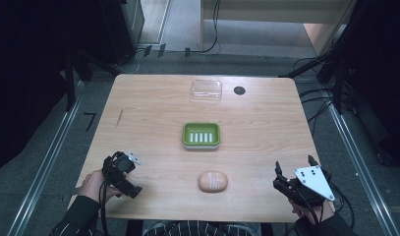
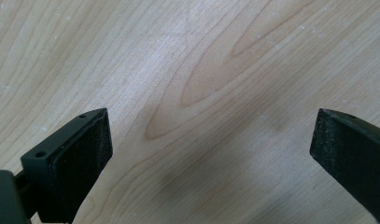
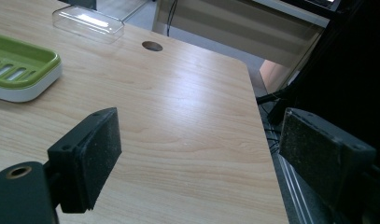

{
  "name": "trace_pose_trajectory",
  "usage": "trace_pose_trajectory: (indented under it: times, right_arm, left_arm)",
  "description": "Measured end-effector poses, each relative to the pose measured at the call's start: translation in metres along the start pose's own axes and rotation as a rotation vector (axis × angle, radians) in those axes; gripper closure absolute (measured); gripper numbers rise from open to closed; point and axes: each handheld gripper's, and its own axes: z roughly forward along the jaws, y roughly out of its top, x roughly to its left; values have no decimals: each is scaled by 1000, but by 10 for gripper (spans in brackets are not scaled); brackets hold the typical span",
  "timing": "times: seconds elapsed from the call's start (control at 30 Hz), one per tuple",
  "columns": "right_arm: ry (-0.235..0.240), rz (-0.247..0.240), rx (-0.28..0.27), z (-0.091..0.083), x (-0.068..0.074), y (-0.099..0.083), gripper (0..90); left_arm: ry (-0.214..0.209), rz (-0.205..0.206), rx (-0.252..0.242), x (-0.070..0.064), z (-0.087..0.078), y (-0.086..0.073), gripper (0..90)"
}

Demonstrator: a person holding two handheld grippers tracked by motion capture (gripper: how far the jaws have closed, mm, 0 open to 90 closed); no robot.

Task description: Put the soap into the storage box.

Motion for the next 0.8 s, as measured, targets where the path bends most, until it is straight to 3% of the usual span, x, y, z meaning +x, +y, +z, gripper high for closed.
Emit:
trace_pose_trajectory:
  times: [0.37, 0.57, 0.8]
  right_arm:
    - [7, -12, 8, 2, 2, 1, 136]
    - [9, 0, 13, 5, 0, 0, 136]
    - [12, 4, 14, 5, 1, 2, 136]
  left_arm:
    - [-13, -4, -7, 1, 2, 3, 0]
    - [2, 27, -21, -4, -1, 9, 0]
    - [-12, 43, -41, -7, -3, 11, 0]
